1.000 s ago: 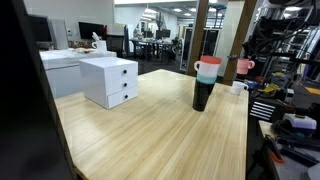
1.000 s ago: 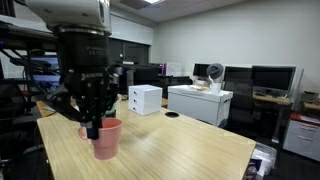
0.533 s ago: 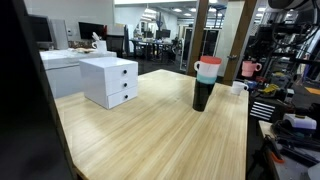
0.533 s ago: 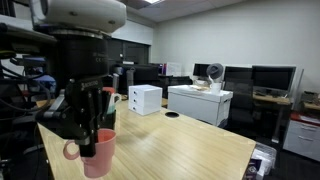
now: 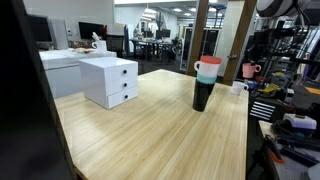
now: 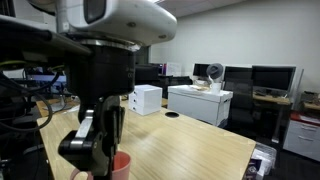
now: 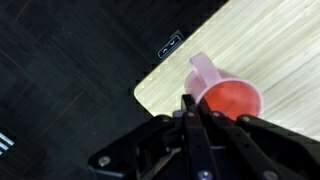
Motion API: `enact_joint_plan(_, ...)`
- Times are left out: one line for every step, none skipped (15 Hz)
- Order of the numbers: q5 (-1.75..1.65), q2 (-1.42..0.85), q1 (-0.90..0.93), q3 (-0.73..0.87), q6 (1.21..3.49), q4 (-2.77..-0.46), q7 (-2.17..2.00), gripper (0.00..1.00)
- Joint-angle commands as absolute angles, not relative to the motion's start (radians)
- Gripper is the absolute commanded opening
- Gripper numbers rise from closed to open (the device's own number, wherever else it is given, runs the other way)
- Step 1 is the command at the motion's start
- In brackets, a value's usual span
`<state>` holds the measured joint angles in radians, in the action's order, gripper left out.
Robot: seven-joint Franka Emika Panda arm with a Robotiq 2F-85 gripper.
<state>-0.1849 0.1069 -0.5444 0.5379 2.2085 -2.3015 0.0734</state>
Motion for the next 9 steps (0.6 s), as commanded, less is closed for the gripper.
enact_joint_plan(-0.137, 0.014, -0.536, 0.545, 2.221, -2.247, 0.152, 0.05)
enact_joint_plan(-0.12, -0.01, -0.534, 0.541, 2.226, -2.235, 0.166, 0.05)
enact_joint_plan(-0.106, -0.027, -0.532, 0.538, 2.228, -2.225, 0.177, 0.05)
enact_joint_plan(-0.09, -0.044, -0.528, 0.533, 2.23, -2.214, 0.187, 0.05)
enact_joint_plan(-0.077, -0.058, -0.524, 0.529, 2.232, -2.204, 0.195, 0.05)
enact_joint_plan(-0.067, -0.07, -0.522, 0.521, 2.233, -2.192, 0.203, 0.05)
enact_joint_plan(-0.055, -0.083, -0.518, 0.514, 2.229, -2.177, 0.213, 0.05)
enact_joint_plan(-0.047, -0.099, -0.516, 0.507, 2.228, -2.163, 0.219, 0.05)
enact_joint_plan(-0.038, -0.111, -0.516, 0.5, 2.226, -2.152, 0.225, 0.05)
